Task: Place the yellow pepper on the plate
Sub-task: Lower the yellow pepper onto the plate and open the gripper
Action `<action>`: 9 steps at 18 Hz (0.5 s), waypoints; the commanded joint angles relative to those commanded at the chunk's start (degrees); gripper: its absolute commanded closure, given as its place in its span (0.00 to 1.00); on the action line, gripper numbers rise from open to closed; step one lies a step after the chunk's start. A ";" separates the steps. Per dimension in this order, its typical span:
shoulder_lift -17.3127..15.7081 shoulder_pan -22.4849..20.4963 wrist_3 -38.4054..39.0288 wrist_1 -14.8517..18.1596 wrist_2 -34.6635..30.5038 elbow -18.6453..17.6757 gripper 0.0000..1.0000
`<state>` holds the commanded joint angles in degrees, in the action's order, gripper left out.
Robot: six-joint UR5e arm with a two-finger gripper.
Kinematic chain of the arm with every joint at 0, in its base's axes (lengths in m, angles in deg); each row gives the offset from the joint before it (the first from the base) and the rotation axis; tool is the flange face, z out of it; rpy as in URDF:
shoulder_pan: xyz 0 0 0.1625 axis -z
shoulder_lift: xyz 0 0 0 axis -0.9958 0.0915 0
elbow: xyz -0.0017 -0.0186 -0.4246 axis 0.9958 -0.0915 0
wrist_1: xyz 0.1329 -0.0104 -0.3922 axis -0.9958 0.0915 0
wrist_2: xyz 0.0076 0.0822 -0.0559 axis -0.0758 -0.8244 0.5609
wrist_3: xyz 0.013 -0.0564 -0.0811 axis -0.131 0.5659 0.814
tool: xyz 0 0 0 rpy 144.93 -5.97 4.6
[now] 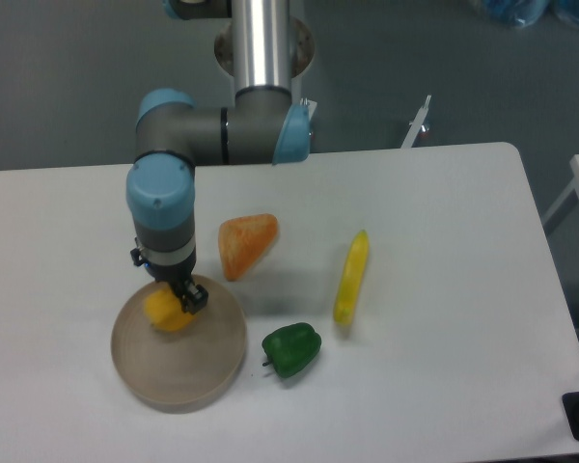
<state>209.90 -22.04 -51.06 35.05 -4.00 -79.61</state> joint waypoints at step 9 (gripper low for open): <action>-6.93 -6.83 0.10 1.66 -0.79 0.28 0.00</action>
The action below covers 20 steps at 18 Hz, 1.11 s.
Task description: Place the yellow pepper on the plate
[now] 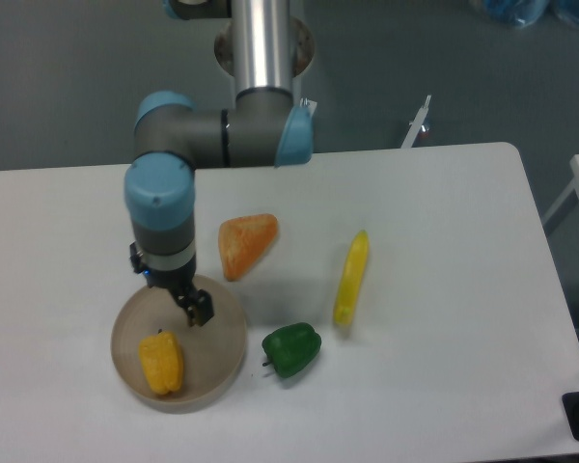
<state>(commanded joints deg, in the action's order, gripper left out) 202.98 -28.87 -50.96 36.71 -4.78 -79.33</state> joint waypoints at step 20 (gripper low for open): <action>-2.30 -24.98 -48.52 17.76 -10.64 5.18 0.00</action>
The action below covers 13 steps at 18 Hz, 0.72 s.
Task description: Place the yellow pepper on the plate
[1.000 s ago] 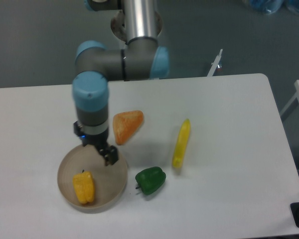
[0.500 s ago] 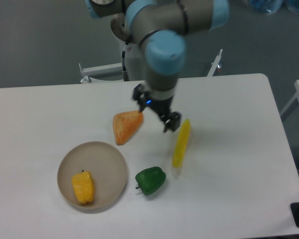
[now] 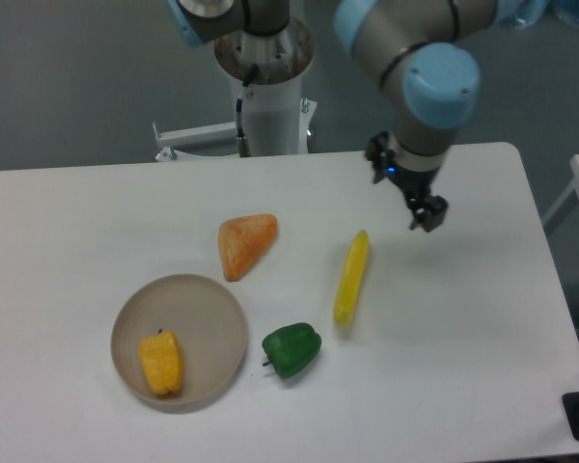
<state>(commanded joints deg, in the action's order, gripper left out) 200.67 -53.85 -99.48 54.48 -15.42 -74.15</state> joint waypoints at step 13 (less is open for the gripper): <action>4.40 2.55 8.96 -4.48 6.06 1.50 0.00</action>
